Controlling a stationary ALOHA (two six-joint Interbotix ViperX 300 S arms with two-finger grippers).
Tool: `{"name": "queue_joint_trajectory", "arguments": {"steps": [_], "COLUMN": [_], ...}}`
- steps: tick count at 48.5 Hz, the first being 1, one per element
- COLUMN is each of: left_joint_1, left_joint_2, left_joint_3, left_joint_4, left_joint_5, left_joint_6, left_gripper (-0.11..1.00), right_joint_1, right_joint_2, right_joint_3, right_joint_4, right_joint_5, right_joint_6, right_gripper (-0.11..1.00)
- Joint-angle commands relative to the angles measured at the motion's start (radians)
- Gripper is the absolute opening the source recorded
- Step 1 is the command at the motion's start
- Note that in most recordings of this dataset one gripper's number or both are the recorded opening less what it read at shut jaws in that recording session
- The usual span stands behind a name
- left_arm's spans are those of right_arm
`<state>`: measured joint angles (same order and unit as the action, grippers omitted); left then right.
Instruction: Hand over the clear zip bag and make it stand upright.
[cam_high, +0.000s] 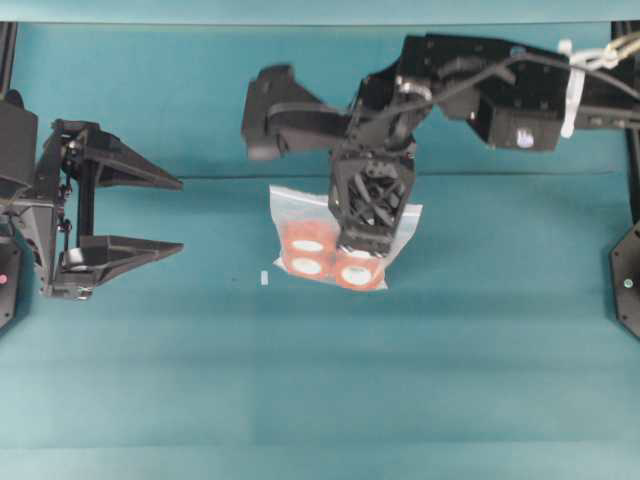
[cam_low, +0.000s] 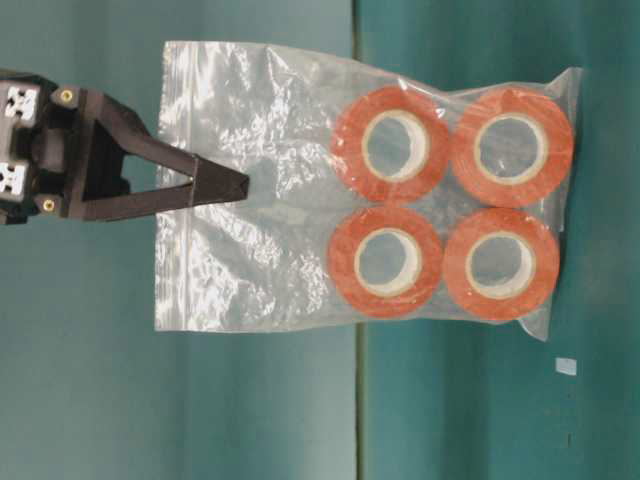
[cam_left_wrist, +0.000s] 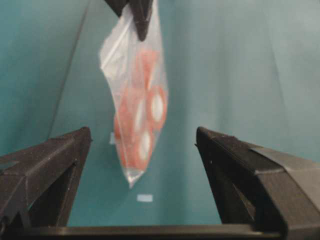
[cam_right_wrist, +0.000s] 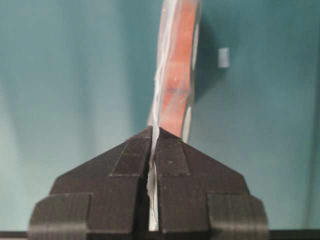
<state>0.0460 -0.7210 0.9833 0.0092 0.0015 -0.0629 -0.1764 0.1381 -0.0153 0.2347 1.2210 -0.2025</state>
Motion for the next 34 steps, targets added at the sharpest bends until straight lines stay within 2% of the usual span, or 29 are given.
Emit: {"name": "queue_joint_trajectory", "arguments": {"steps": [1,16,34], "left_joint_1": [0.0,0.0,0.002], "left_joint_2": [-0.002,-0.002,0.0], "left_joint_3": [-0.011,-0.009,-0.011], "left_joint_4": [0.002,0.002,0.0], "left_joint_5": [-0.003,-0.005,-0.005], "left_joint_6": [-0.002,-0.006,-0.009], "left_gripper": [0.93,0.93,0.93], "right_joint_1": [0.023,0.028,0.041], "right_joint_2": [-0.012,-0.011,-0.012], "right_joint_3": [-0.006,-0.015,-0.032], "right_joint_4": [-0.023,-0.051,-0.052], "right_joint_5": [-0.006,-0.025,-0.025], "right_joint_6": [-0.041,-0.109,-0.179], "right_gripper": [0.01,0.01,0.01]}}
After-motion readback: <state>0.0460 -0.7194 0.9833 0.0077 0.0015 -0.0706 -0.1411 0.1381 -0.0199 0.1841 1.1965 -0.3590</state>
